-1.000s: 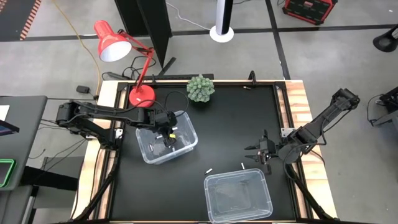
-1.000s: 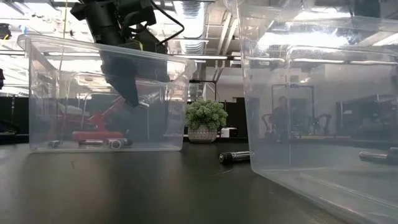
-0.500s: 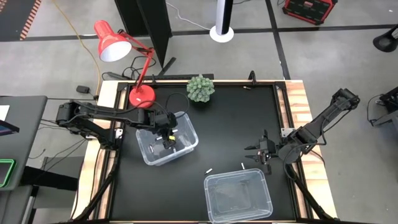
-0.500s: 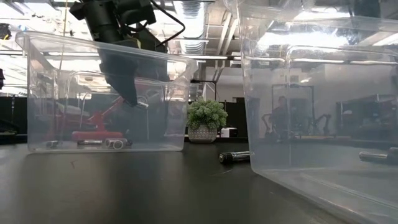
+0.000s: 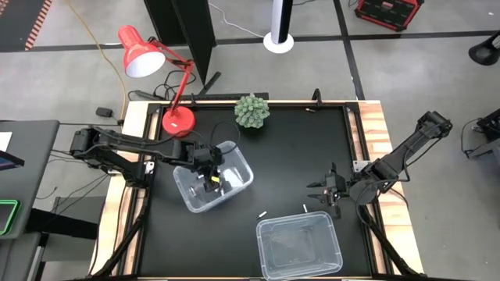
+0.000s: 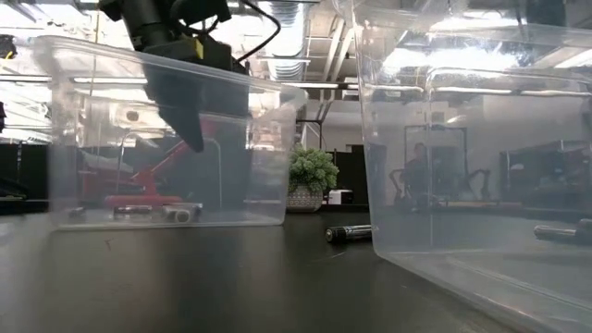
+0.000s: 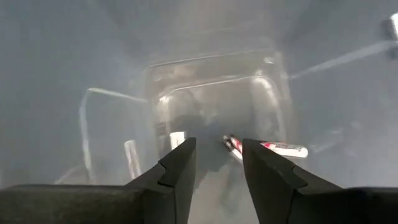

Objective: Sort batteries
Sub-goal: Put the silver battery into the top transparent bin

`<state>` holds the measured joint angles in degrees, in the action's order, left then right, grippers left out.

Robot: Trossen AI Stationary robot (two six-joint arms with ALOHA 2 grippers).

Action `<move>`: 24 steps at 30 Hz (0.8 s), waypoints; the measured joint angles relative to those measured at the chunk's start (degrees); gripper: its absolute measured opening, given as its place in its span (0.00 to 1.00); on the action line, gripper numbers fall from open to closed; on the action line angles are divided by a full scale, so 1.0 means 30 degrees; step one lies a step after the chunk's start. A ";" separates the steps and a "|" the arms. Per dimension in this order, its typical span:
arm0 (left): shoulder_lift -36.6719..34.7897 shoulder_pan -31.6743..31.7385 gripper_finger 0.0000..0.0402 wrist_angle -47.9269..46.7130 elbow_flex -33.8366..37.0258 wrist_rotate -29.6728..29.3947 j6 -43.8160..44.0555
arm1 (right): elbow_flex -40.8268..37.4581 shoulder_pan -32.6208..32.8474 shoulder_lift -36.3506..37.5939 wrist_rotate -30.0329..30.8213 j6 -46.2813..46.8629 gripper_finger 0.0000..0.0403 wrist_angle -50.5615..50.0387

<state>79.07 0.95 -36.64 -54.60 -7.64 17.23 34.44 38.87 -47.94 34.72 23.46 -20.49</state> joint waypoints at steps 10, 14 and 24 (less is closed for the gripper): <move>-0.0139 -0.0692 0.31 -0.0955 -0.2437 -0.0675 -0.0966 | 0.1074 -0.1351 0.0007 -0.0004 -0.0653 0.39 -0.0091; -0.0161 -0.0940 0.30 -0.1039 -0.2722 -0.0940 -0.1172 | 0.2274 -0.2260 0.0004 0.0004 -0.1387 0.39 -0.0755; -0.1704 -0.2927 0.30 -0.0629 -0.2765 -0.4750 -0.0163 | 0.6255 -0.8558 -0.0183 -0.0616 -0.0001 0.39 -0.5709</move>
<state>73.95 -7.83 -38.53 -62.89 -21.89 16.74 53.20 13.20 -48.49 32.87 23.46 -37.62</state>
